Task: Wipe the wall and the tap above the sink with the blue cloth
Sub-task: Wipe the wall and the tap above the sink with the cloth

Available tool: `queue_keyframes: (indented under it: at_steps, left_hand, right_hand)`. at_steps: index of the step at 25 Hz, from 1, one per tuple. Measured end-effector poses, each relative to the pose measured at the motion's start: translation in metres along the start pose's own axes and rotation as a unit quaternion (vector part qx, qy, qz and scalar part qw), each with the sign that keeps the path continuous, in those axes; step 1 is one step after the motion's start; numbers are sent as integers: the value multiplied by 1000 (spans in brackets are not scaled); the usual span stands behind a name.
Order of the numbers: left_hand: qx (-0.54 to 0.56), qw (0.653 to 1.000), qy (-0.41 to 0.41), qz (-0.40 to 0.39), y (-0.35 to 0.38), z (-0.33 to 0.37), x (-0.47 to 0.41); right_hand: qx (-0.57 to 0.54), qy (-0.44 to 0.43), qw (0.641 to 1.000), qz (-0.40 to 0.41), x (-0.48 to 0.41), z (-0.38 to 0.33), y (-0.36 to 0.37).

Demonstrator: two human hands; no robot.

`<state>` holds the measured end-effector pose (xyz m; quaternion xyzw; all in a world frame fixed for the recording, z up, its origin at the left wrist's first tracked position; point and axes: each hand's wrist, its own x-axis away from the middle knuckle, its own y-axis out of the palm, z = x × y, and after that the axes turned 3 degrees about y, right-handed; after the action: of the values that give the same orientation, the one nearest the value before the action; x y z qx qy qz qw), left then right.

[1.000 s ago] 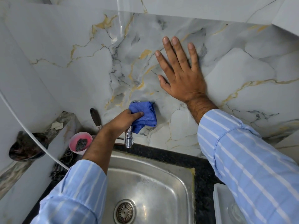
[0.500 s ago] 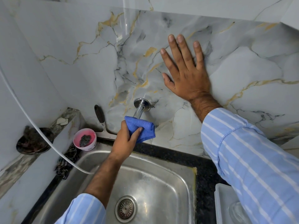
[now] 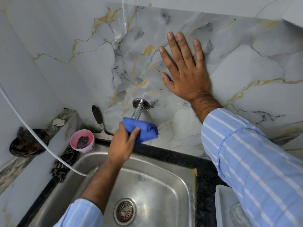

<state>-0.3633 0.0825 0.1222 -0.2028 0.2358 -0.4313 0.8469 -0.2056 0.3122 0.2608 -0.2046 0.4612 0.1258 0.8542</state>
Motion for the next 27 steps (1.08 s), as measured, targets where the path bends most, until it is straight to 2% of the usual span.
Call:
queue_keyframes:
  at_steps: [3,4,5,7,9,11,16,20,22,24,27]
  left_hand:
    - [-17,990,-102,-92,-3,29,-63]
    - [12,982,-136,-127,-3,35,-80]
    - [80,969,-176,-156,-4,38,-95]
    - [241,919,-238,-202,-7,39,-106]
    - [346,880,-258,-201,-4,36,-103]
    - [395,871,-245,-160,2,29,-95]
    - [369,905,-124,-170,-8,16,-65]
    - [337,931,-41,-133,-6,7,-32]
    - [277,956,-21,-96,0,-2,-16]
    - [172,984,3,-37,6,-12,-2]
    - [120,992,31,-7,12,-16,8]
  right_hand:
    - [5,2,1000,-5,-2,1,-2]
    - [3,5,1000,-6,-2,1,-2]
    - [-2,6,1000,-6,-1,0,-2]
    - [-10,0,1000,-7,0,-3,-2]
    - [-8,5,1000,-8,-1,-1,0]
    - [-5,9,1000,-5,-2,0,-1]
    - [-10,4,1000,-10,0,-1,3]
    - [-5,9,1000,-12,0,0,2]
    - [-7,9,1000,-13,1,-1,3]
    - [-3,10,1000,-16,0,-1,3]
    - [-2,9,1000,-20,0,-1,1]
